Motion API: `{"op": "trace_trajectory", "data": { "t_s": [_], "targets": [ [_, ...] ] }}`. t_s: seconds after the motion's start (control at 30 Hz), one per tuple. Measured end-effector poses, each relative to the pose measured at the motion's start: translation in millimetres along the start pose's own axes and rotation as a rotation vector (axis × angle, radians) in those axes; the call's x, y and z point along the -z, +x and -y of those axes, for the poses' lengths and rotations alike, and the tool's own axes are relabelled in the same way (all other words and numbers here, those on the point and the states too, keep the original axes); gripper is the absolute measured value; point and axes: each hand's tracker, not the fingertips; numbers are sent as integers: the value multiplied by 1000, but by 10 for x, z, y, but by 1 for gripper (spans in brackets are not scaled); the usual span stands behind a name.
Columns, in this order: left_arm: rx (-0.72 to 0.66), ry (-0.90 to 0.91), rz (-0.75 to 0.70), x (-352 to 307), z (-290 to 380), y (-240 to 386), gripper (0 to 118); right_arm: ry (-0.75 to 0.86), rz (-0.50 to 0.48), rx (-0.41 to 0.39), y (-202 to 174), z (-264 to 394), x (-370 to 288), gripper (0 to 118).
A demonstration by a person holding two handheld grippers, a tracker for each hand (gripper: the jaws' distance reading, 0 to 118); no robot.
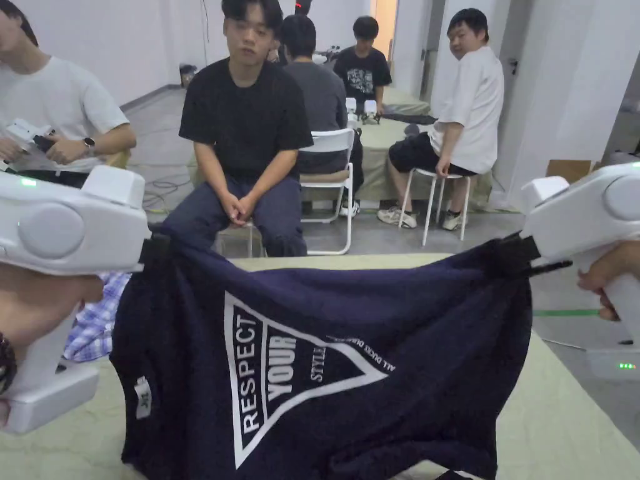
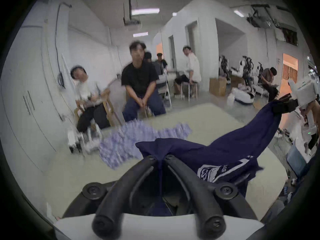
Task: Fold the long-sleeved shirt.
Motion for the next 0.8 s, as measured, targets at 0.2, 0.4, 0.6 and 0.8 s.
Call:
{"op": "trace_trajectory", "data": {
  "t_s": [0.2,0.4,0.6,0.8],
  "targets": [
    [-5,190,-122,-334,-1542,-343,6,294,108,-3,65,-1490,-773,10],
    [-32,310,-194,-509,-2525,-467,6,454,224,59,51,-2422,-1159,10],
    [-126,363,-215,-620,-3003,-527,6,522,254,113,93,-2696,-1242,10],
    [-88,393,-225,-659,-3058,-479,6,542,268,144,120,-2641,-1104,10]
  ]
}}
